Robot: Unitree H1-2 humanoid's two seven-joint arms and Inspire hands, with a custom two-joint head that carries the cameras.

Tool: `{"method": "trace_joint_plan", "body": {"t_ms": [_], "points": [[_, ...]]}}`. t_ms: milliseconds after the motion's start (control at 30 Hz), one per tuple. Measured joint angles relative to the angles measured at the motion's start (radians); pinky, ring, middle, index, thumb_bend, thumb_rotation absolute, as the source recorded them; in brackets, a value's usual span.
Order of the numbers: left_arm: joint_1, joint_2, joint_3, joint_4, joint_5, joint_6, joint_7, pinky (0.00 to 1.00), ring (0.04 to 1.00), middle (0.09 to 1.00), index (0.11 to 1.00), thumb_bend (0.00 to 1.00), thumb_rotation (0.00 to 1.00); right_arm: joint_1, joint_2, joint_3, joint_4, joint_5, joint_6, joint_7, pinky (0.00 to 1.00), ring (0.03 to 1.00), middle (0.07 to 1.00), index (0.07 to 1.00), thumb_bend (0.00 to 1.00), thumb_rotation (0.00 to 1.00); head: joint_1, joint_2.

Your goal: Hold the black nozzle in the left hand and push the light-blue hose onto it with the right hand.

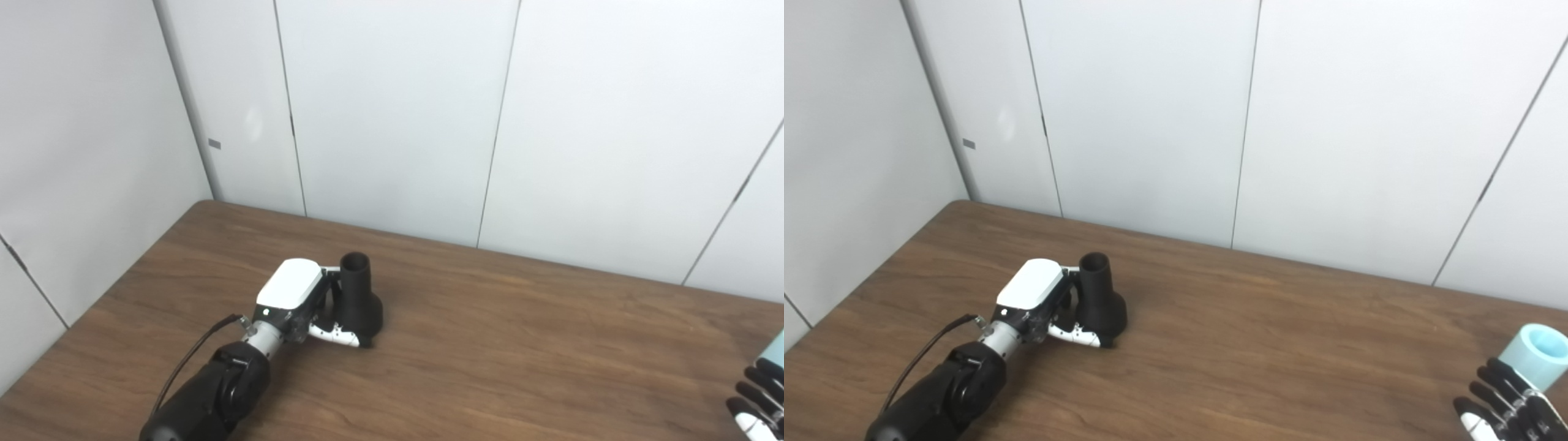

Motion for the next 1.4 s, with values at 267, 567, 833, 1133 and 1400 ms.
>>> {"method": "trace_joint_plan", "body": {"t_ms": [267,567,833,1133,1400], "points": [[0.006,-0.028,-0.023,-0.056,-0.004,-0.029,-0.067,0.18,0.319,0.440,0.536,0.49,0.00,0.012,0.001,-0.018,-0.026,-0.013,-0.001,-0.023,0.70,0.773,0.792,0.781,0.21,0.00,-0.129,0.009],[0.024,-0.022,-0.019,-0.045,-0.011,-0.177,-0.063,0.17,0.241,0.414,0.516,0.52,0.00,0.001,0.046,-0.053,0.021,-0.015,-0.080,-0.070,0.60,0.689,0.720,0.712,0.31,0.06,-0.513,-0.006],[0.015,-0.010,-0.019,0.005,-0.016,-0.287,-0.045,0.11,0.177,0.384,0.498,0.51,0.00,-0.037,0.108,-0.051,0.023,-0.157,-0.123,-0.192,0.55,0.647,0.675,0.654,0.38,0.13,-0.643,-0.011],[-0.002,-0.011,-0.054,-0.001,-0.029,-0.301,-0.068,0.11,0.166,0.473,0.481,0.52,0.00,-0.073,0.108,-0.052,0.061,-0.400,-0.264,-0.355,0.59,0.709,0.726,0.706,0.71,0.22,-0.731,-0.020],[-0.002,-0.016,-0.058,-0.026,-0.066,-0.304,-0.136,0.13,0.204,0.392,0.503,0.51,0.00,-0.107,0.098,-0.047,0.153,-0.484,-0.287,-0.406,0.73,0.839,0.865,0.867,0.85,0.29,-0.813,-0.046]]}}
